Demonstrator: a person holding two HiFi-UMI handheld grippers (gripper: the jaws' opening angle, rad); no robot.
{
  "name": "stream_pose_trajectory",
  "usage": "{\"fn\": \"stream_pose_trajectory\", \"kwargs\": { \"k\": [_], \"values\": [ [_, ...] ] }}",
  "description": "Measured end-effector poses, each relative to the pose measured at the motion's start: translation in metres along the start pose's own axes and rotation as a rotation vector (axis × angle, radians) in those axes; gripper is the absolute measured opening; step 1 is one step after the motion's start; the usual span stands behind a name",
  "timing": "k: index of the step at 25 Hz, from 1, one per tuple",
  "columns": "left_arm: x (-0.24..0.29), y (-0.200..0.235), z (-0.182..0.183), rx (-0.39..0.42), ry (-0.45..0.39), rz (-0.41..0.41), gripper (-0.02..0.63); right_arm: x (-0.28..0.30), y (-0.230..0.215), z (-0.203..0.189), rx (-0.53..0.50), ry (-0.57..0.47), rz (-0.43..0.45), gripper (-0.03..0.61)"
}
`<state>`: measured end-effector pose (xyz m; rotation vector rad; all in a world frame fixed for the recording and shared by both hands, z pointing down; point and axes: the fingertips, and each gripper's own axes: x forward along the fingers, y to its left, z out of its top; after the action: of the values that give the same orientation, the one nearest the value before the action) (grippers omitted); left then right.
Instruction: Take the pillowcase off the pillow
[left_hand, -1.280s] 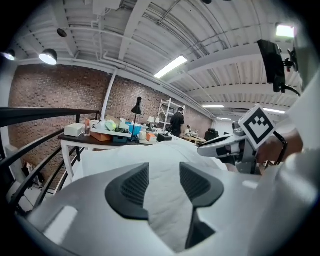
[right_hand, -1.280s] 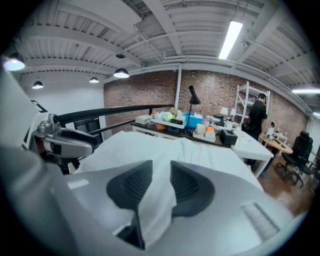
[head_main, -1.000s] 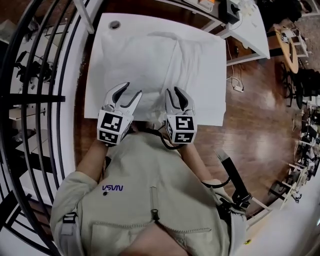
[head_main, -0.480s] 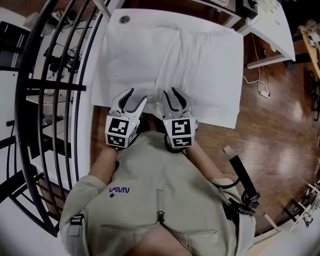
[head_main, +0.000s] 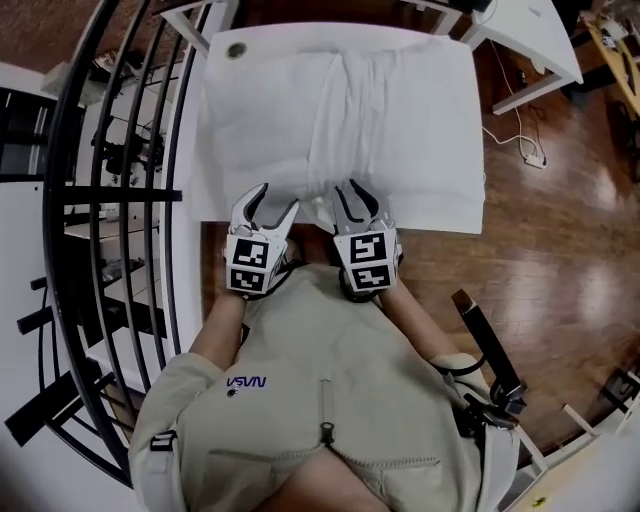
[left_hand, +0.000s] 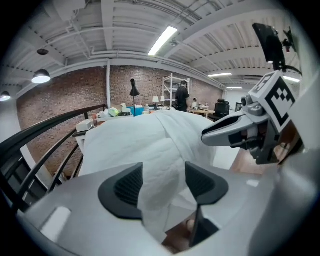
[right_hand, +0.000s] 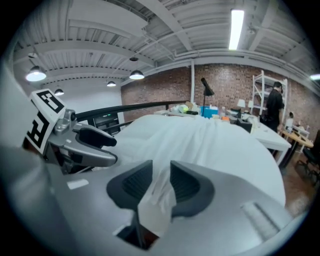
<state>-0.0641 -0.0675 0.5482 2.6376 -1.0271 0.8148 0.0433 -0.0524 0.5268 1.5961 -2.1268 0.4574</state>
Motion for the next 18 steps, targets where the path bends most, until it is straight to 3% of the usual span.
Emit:
{"fn": "stream_pose_trajectory", "kwargs": {
  "k": [6, 11, 14, 18],
  "values": [
    [0.021, -0.001, -0.032, 0.125, 0.067, -0.070, 0.287, 0.013, 0.026, -0.039, 0.062, 0.135, -0.018, 0.144],
    [0.034, -0.001, -0.036, 0.210, 0.080, -0.059, 0.164, 0.035, 0.029, -0.049, -0.026, 0.200, -0.087, 0.144],
    [0.030, 0.002, -0.031, 0.205, 0.066, -0.049, 0.087, 0.041, 0.023, -0.047, -0.072, 0.199, -0.155, 0.040],
    [0.016, 0.013, -0.014, 0.143, -0.007, -0.031, 0.037, 0.028, 0.017, -0.034, -0.058, 0.150, -0.189, 0.014]
  ]
}}
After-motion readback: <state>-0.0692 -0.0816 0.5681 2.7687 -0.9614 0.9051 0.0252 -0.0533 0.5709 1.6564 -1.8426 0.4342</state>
